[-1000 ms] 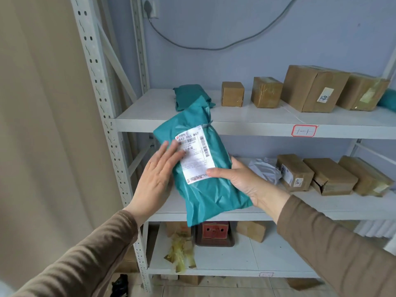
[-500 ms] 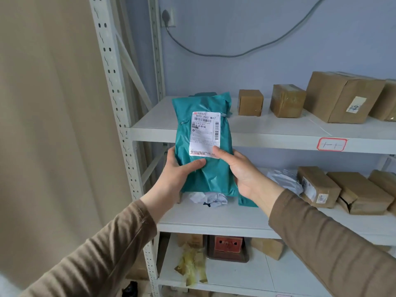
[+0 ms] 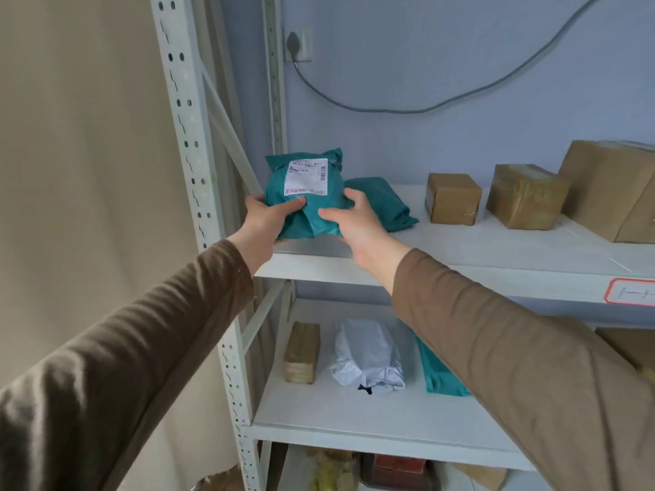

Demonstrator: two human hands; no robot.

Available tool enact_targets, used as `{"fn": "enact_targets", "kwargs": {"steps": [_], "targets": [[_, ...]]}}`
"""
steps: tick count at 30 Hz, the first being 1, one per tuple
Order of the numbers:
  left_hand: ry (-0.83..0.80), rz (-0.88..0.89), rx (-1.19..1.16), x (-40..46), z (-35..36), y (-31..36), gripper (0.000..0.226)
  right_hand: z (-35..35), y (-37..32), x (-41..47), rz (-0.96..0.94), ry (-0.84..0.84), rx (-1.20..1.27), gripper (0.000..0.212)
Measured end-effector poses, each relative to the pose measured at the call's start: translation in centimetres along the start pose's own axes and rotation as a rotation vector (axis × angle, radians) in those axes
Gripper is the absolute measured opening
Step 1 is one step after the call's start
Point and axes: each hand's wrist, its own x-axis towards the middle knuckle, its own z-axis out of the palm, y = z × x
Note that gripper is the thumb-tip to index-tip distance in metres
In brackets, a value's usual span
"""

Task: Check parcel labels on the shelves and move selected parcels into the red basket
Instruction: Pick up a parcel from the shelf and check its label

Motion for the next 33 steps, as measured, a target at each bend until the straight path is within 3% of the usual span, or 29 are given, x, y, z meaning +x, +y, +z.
{"fn": "enact_targets", "kwargs": {"steps": [2, 6, 15, 17, 19, 21, 25, 30, 33], "targets": [[-0.003, -0.016, 0.052, 3.1, -0.1, -0.3, 0.067, 1.1, 0.5, 2.7, 0.005, 0.022, -0.024, 0.074], [-0.023, -0.02, 0.157, 8.5, -0.5, -1.1, 0.032, 2.7, 2.1, 7.7, 0.012, 0.025, -0.119, 0.068], [-0.005, -0.05, 0.38, 14.5, -1.7, -2.7, 0.053, 4.3, 4.5, 11.5, 0.03, -0.025, -0.291, 0.06], [0.025, 0.01, 0.529, 14.2, -1.5, -2.0, 0.062, 3.7, 4.0, 11.0, 0.001, -0.029, -0.314, 0.054], [0.089, 0.147, 0.829, 13.3, -1.0, -0.8, 0.07, 2.7, 2.7, 10.2, -0.081, -0.03, -0.376, 0.058], [0.13, 0.295, 0.963, 12.7, -0.3, 0.7, 0.071, 1.2, 1.0, 9.6, -0.186, 0.001, -0.451, 0.06], [0.002, 0.418, 0.803, 11.8, 3.6, 2.6, 0.068, -3.8, -1.0, 10.7, -0.249, 0.148, -0.477, 0.056], [-0.237, 0.118, 0.554, 11.6, 9.9, 1.3, 0.075, -9.0, 0.1, 12.5, -0.037, 0.224, -0.477, 0.061], [-0.302, -0.08, 0.43, 12.7, 12.3, -1.2, 0.057, -10.3, 0.8, 13.1, 0.095, 0.235, -0.475, 0.063]]}}
